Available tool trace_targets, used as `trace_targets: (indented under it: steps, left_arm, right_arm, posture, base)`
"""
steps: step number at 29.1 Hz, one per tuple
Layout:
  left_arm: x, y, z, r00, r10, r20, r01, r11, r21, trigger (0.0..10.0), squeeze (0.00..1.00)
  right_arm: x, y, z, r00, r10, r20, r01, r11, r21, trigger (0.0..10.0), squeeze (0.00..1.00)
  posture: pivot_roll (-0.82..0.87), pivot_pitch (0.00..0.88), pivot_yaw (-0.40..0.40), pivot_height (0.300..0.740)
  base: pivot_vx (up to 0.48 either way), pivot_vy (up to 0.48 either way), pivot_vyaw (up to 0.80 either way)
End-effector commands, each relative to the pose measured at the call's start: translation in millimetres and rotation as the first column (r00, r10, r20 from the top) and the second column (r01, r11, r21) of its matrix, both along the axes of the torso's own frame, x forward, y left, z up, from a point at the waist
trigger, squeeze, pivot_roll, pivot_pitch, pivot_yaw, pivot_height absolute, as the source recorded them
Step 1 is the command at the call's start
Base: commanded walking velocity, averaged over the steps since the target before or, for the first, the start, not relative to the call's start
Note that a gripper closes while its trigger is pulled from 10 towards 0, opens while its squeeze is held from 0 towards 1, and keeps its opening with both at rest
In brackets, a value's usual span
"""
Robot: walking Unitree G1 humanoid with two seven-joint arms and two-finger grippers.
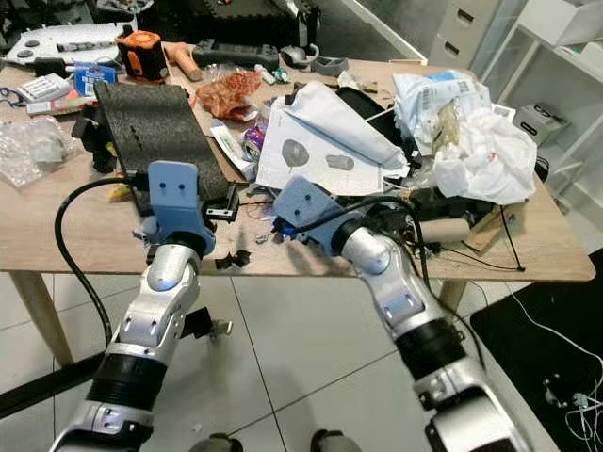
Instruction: Picking trash to rubbish bin
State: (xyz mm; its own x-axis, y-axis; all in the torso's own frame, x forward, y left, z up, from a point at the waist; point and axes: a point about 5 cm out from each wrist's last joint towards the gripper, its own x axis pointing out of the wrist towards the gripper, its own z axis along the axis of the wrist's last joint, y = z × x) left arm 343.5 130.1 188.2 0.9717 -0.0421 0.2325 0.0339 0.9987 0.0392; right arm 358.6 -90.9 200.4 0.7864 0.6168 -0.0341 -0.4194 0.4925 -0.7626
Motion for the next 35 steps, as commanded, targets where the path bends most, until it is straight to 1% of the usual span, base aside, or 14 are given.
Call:
trace_targets:
  steps: [1, 7, 10, 17, 21, 22, 23, 24, 25, 26, 27, 30, 32, 35]
  left_arm:
    - [-0.8, 2.5, -3, 1.0, 0.011, -0.014, -0.011, 1.0, 0.004, 10.0, 0.0]
    - [-1.9, 9.3, -4, 0.999, 0.035, -0.017, -0.035, 0.999, 0.007, 10.0, 0.0]
    - [-1.9, 14.9, -5, 0.998, 0.067, -0.018, -0.067, 0.998, 0.01, 10.0, 0.0]
    - [2.7, 17.8, 0, 0.997, 0.079, -0.004, -0.079, 0.997, 0.007, 10.0, 0.0]
    - [3.4, 17.8, 3, 0.995, 0.095, 0.011, -0.095, 0.995, -0.002, 10.0, 0.0]
    - [2.9, 18.4, 4, 0.995, 0.103, 0.014, -0.102, 0.995, -0.006, 10.0, 0.0]
    - [2.9, 18.4, 4, 0.995, 0.103, 0.014, -0.102, 0.995, -0.006, 10.0, 0.0]
    - [2.4, 19.2, 4, 0.994, 0.108, 0.015, -0.108, 0.994, -0.007, 10.0, 0.0]
    - [1.8, 20.1, 4, 0.994, 0.112, 0.015, -0.112, 0.994, -0.006, 10.0, 0.0]
    - [1.8, 20.1, 4, 0.994, 0.112, 0.015, -0.112, 0.994, -0.006, 10.0, 0.0]
    - [0.4, 23.2, 3, 0.992, 0.126, 0.019, -0.126, 0.992, -0.004, 10.0, 0.0]
    - [-0.2, 25.2, 4, 0.991, 0.135, 0.023, -0.135, 0.991, -0.005, 10.0, 0.0]
    - [-0.3, 29.0, 5, 0.987, 0.161, 0.03, -0.16, 0.987, -0.013, 10.0, 0.0]
    - [-0.4, 29.3, 5, 0.986, 0.166, 0.029, -0.166, 0.986, -0.016, 10.0, 0.0]
  right_arm:
    - [2.5, -0.8, -6, 1.0, 0.028, -0.007, -0.028, 0.996, -0.083, 10.0, 0.0]
    - [10.2, -6.0, -6, 0.999, 0.037, -0.034, -0.042, 0.984, -0.175, 10.0, 0.0]
    - [23.1, -13.2, 1, 0.999, -0.001, 0.041, 0.01, 0.972, -0.233, 10.0, 0.0]
    - [32.8, -7.8, 4, 0.99, -0.04, 0.134, 0.072, 0.969, -0.237, 10.0, 0.0]
    - [32.7, -5.1, -3, 0.989, -0.036, 0.14, 0.072, 0.963, -0.258, 10.0, 0.0]
    - [32.5, -4.8, -6, 0.99, -0.038, 0.136, 0.071, 0.965, -0.253, 7.0, 0.0]
    - [32.5, -4.8, -6, 0.99, -0.038, 0.136, 0.071, 0.965, -0.253, 7.0, 0.0]
    - [32.3, -4.3, -7, 0.99, -0.038, 0.133, 0.07, 0.967, -0.246, 4.7, 0.0]
    - [32.6, -3.5, -8, 0.99, -0.036, 0.135, 0.067, 0.97, -0.235, 1.5, 0.0]
    - [32.6, -3.5, -8, 0.99, -0.036, 0.135, 0.067, 0.97, -0.235, 1.5, 0.0]
    - [33.4, -0.6, -7, 0.989, -0.03, 0.147, 0.061, 0.976, -0.207, 0.0, 0.0]
    - [33.9, 1.2, -5, 0.987, -0.027, 0.158, 0.058, 0.98, -0.192, 0.0, 0.0]
    - [37.2, 3.8, 15, 0.974, -0.04, 0.224, 0.067, 0.991, -0.112, 0.0, 0.0]
    - [38.6, 4.4, 24, 0.967, -0.051, 0.251, 0.072, 0.995, -0.074, 0.0, 0.0]
  posture:
    - [0.0, 0.2, -0.075, 0.74]
    - [-0.01, 0.219, -0.084, 0.74]
    - [0.0, 0.204, -0.093, 0.74]
    - [0.0, 0.194, -0.105, 0.74]
    - [0.01, 0.177, -0.115, 0.74]
    - [0.01, 0.172, -0.123, 0.74]
    - [0.01, 0.172, -0.123, 0.74]
    - [0.01, 0.173, -0.126, 0.74]
    - [0.01, 0.169, -0.132, 0.74]
    - [0.01, 0.169, -0.132, 0.74]
    - [0.01, 0.163, -0.14, 0.74]
    - [0.01, 0.163, -0.14, 0.74]
    - [0.01, 0.162, -0.155, 0.74]
    - [0.01, 0.162, -0.155, 0.74]
  base:
    - [0.0, 0.0, 0.0]
    - [0.0, 0.0, 0.0]
    - [0.0, 0.0, 0.0]
    - [0.0, 0.0, 0.0]
    - [0.0, 0.0, 0.0]
    - [0.0, 0.0, 0.0]
    - [0.0, 0.0, 0.0]
    - [0.0, 0.0, 0.0]
    - [0.0, 0.0, 0.0]
    - [0.0, 0.0, 0.0]
    - [0.0, 0.0, 0.0]
    - [0.0, 0.0, 0.0]
    - [0.0, 0.0, 0.0]
    - [0.0, 0.0, 0.0]
